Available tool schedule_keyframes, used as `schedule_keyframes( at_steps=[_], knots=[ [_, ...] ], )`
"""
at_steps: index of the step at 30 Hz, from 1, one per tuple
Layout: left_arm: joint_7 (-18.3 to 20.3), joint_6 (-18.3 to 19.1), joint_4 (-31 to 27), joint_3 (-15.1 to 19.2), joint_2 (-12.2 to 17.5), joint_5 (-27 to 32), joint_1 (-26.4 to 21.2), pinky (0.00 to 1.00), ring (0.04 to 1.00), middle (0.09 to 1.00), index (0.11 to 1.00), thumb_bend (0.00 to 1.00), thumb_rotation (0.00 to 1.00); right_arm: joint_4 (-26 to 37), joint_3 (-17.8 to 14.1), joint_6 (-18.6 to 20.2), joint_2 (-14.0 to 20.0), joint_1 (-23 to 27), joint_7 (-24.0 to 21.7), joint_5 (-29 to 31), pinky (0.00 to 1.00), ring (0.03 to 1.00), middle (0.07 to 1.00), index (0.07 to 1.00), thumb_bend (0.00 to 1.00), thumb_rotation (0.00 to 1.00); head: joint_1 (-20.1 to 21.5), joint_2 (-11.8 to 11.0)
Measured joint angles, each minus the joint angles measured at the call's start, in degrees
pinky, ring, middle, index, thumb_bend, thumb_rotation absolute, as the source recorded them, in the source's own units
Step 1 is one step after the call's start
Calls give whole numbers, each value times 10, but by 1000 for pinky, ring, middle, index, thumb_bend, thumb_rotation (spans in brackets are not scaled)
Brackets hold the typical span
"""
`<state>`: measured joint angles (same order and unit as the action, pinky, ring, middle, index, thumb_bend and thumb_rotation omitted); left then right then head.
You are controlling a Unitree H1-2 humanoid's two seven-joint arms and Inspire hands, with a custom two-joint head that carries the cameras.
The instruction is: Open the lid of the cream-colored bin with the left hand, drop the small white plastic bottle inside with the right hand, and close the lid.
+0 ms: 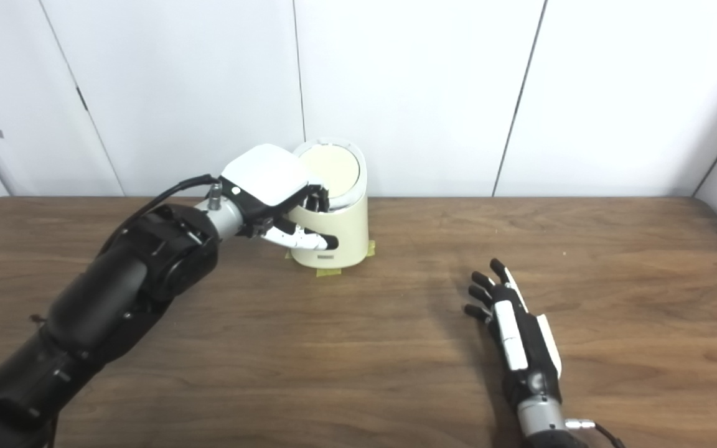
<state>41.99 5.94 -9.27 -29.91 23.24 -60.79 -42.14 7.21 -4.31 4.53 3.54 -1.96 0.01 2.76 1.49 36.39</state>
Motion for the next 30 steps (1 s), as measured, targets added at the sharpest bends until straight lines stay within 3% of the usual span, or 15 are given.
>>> schedule_keyframes(
  at_steps=[4, 8, 15, 21, 25, 28, 30],
  knots=[
    [35, 14, -50, 34, -1, 21, 23, 709, 798, 792, 772, 535, 678, 1, 0, 0, 0, -1, 0, 0, 758, 851, 869, 957, 527, 926, -1, 3],
    [35, 19, -100, 76, -1, 41, 52, 701, 790, 793, 785, 516, 669, 3, 0, 0, 1, -2, 0, -3, 756, 849, 871, 958, 540, 946, -3, 2],
    [34, 56, -161, 142, -13, 73, 99, 692, 803, 807, 802, 501, 548, 7, 2, 2, 3, -5, -2, 0, 759, 843, 870, 952, 560, 915, 0, 2],
    [4, 83, -180, 191, -44, 119, 189, 678, 785, 797, 797, 475, 548, 20, 5, 11, 10, -14, -7, 2, 756, 838, 870, 944, 561, 900, -1, 4],
    [1, 131, -200, 233, -59, 152, 244, 699, 803, 812, 804, 440, 539, 24, 6, 15, 10, -16, -8, 2, 751, 830, 865, 932, 565, 887, -1, 5],
    [-21, 152, -210, 257, -69, 175, 275, 692, 790, 804, 804, 410, 480, 29, 12, 16, 11, -18, -7, -4, 744, 829, 868, 927, 539, 907, -3, 6],
    [-55, 151, -211, 265, -76, 192, 302, 685, 782, 798, 803, 397, 444, 38, 20, 17, 12, -23, -7, -15, 743, 833, 875, 929, 521, 931, -3, 7]
  ],
)
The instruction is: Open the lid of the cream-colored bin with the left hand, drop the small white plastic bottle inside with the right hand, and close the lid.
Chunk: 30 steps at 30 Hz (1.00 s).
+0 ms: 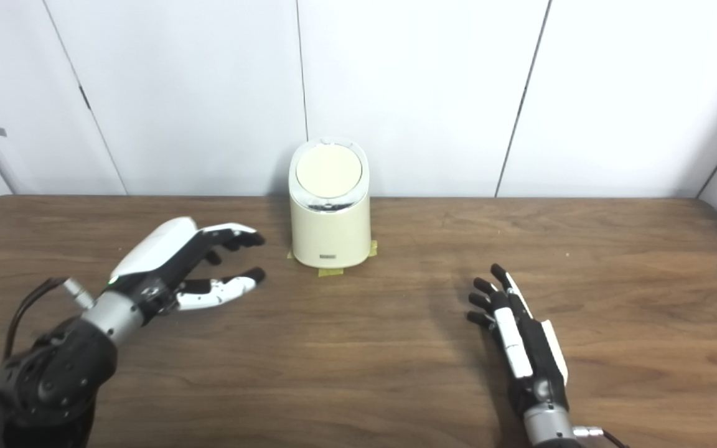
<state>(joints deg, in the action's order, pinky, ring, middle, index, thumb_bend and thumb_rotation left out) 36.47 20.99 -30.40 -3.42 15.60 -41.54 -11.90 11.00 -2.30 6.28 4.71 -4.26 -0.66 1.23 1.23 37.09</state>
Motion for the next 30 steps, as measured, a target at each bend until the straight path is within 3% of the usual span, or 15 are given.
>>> schedule_keyframes(
  at_steps=[3, 8, 14, 16, 21, 25, 30],
  knots=[
    [-60, -23, 5, 11, -19, 28, 56, 640, 749, 791, 794, 382, 353, 7, 7, 2, 0, -2, -1, -8, 754, 839, 881, 921, 544, 937, 1, 2],
    [-154, -65, 42, 49, -60, 108, 127, 681, 776, 814, 866, 316, 263, 21, 7, 8, 0, -2, -3, -4, 776, 857, 880, 923, 556, 940, 0, 4],
    [-209, -80, 73, 95, -80, 229, 163, 731, 781, 821, 886, 252, 484, 21, -3, 7, 0, -2, -4, 13, 806, 870, 882, 912, 523, 953, 2, 4],
    [-228, -85, 82, 110, -82, 265, 169, 749, 786, 830, 885, 230, 451, 20, -4, 1, 1, -2, -1, 7, 812, 870, 880, 899, 519, 973, 1, 5],
    [-271, -131, 120, 119, -83, 330, 177, 882, 895, 919, 962, 308, 791, 13, -6, -19, 2, 3, 3, -7, 875, 906, 911, 907, 547, 965, 1, 5],
    [-276, -144, 141, 118, -83, 376, 181, 933, 956, 974, 990, 353, 854, 0, -9, -25, 3, 4, 6, -10, 920, 966, 978, 960, 549, 977, 4, 6],
    [-290, -144, 150, 118, -84, 422, 184, 954, 976, 997, 1000, 342, 893, -2, -5, -27, 4, 4, -5, -5, 950, 999, 1000, 995, 564, 971, 2, 9]
  ],
)
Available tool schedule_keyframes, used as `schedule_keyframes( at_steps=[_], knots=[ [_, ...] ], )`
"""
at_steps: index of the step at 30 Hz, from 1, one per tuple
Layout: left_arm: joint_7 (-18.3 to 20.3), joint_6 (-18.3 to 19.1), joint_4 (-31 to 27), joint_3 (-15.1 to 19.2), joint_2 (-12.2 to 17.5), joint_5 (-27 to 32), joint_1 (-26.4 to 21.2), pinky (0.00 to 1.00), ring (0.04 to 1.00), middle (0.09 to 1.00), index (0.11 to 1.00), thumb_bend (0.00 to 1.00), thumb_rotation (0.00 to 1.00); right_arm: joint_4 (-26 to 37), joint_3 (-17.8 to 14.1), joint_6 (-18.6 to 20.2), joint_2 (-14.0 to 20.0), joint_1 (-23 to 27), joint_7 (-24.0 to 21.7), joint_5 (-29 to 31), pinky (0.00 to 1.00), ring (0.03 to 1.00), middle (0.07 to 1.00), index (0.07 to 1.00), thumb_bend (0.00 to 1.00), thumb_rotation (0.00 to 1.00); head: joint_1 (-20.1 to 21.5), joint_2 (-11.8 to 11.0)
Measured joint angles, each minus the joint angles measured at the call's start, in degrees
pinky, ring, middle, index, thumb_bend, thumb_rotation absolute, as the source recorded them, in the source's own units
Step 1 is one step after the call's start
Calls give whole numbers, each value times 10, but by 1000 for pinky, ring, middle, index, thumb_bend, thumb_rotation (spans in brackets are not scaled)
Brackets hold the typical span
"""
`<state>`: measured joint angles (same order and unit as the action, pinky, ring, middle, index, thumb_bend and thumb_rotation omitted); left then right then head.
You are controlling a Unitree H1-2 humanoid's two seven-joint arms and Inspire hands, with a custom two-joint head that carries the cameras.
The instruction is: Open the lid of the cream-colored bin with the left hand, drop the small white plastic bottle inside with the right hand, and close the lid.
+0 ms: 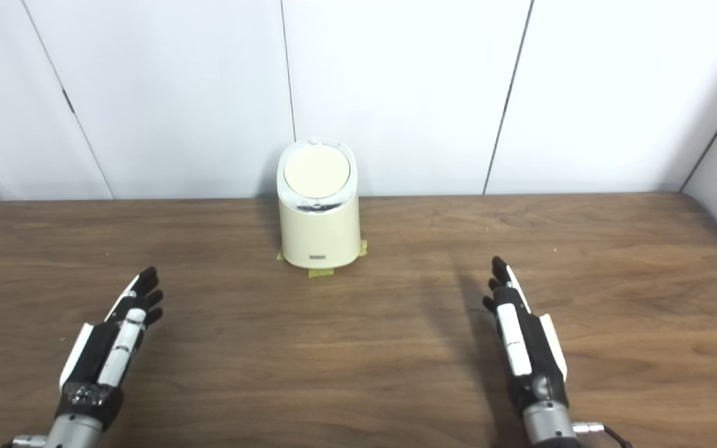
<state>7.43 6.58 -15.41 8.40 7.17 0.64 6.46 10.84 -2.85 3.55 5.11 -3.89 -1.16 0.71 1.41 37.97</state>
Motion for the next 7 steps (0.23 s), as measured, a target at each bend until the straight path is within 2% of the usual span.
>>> schedule_keyframes(
  at_steps=[7],
  knots=[
    [-19, -1, 6, 0, -1, 33, 5, 947, 965, 988, 1000, 380, 948, -12, 4, -2, 0, -2, -5, -1, 945, 1000, 1000, 996, 588, 981, 3, 5]
  ],
)
